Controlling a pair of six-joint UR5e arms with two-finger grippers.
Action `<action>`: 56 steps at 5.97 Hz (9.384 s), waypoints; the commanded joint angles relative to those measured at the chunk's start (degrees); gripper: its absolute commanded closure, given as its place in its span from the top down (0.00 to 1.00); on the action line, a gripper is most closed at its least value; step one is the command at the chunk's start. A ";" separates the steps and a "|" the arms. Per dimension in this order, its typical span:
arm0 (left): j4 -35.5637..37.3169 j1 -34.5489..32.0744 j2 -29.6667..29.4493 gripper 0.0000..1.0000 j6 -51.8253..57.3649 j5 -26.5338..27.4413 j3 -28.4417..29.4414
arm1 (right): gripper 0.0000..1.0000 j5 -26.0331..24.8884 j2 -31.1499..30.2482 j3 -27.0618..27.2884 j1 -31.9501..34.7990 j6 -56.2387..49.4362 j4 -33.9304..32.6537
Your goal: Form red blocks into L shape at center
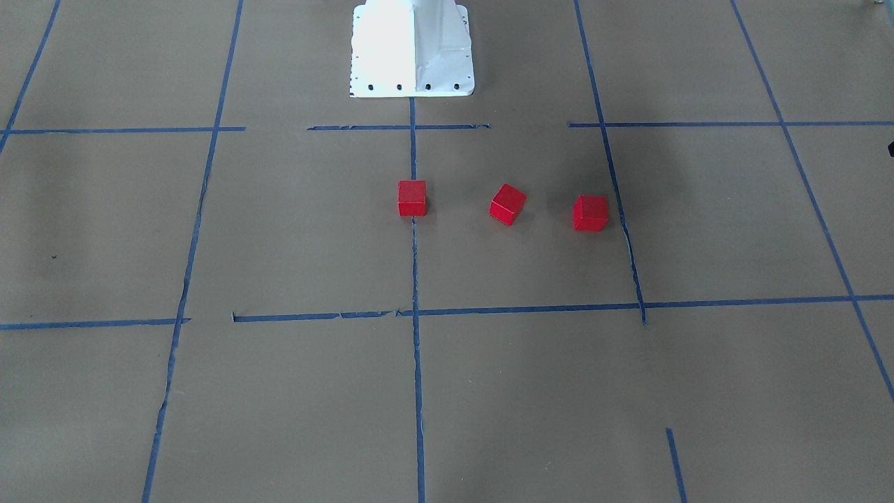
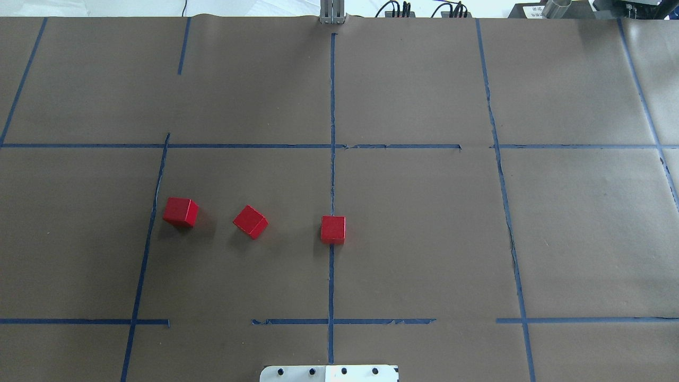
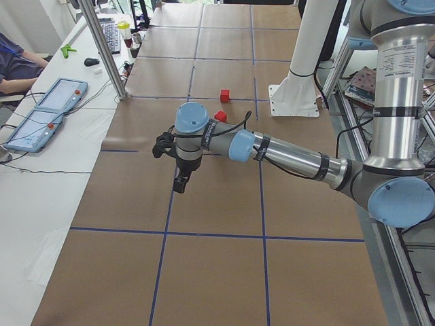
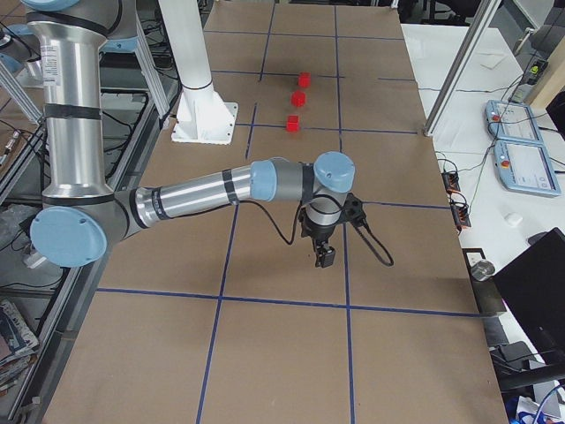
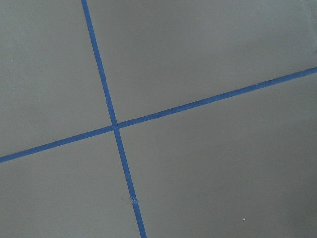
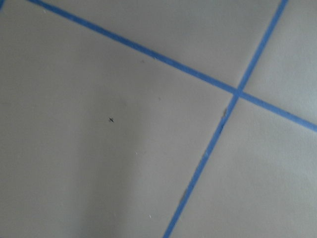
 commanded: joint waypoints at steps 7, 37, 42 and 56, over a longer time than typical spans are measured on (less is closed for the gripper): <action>-6.62 48.38 -24.62 1.00 -47.93 22.66 -1.72 | 1.00 -0.12 -8.23 2.53 2.98 4.08 3.35; -0.64 57.32 -57.43 0.30 -78.92 28.98 35.29 | 1.00 -0.12 -7.88 1.12 2.89 4.08 3.35; -0.64 57.50 -57.43 0.41 -78.92 28.98 35.21 | 1.00 -0.12 -7.88 1.03 2.89 3.99 3.35; -3.89 54.53 -55.68 1.00 -76.29 26.89 31.45 | 1.00 -0.12 -7.97 1.03 2.98 4.08 3.35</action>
